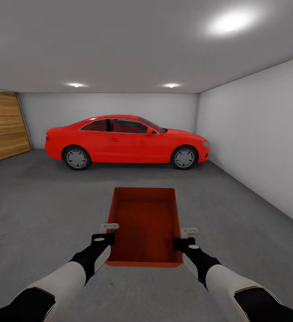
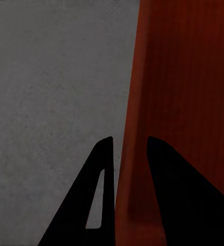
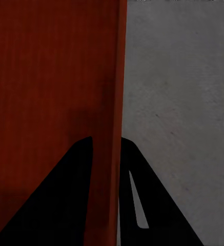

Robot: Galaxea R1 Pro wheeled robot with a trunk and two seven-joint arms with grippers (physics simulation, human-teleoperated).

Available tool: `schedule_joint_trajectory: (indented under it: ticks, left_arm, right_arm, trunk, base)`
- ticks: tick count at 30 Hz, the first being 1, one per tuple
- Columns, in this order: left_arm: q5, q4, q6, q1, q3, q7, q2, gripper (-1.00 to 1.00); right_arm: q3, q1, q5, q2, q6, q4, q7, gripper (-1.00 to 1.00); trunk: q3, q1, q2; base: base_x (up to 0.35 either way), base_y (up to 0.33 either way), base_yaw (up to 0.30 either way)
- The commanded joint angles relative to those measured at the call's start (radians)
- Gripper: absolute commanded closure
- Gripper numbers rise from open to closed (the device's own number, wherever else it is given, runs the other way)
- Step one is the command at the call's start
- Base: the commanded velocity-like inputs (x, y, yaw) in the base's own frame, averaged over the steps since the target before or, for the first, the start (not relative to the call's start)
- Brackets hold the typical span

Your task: Move the two storage containers from the living room to the garage. In the garage, place one container on the floor and stack the other container on top of it (either order is fine).

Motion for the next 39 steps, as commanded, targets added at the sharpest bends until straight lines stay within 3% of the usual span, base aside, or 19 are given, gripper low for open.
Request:
schedule_joint_trajectory:
  ticks: [1,39]
  left_arm:
    - [-0.020,-0.009,-0.016,-0.001,0.022,0.012,0.000,1.00]
    - [-0.020,-0.006,-0.014,-0.001,0.023,0.011,0.000,1.00]
  right_arm:
    - [0.010,0.000,-0.022,0.000,-0.001,0.002,-0.005,1.00]
    - [0.010,0.000,-0.022,0.000,-0.002,0.002,-0.005,1.00]
  trunk:
    - [-0.002,0.001,-0.001]
    - [-0.002,0.001,-0.001]
  base:
    - [0.321,0.000,0.000]
    - [0.321,0.052,0.000]
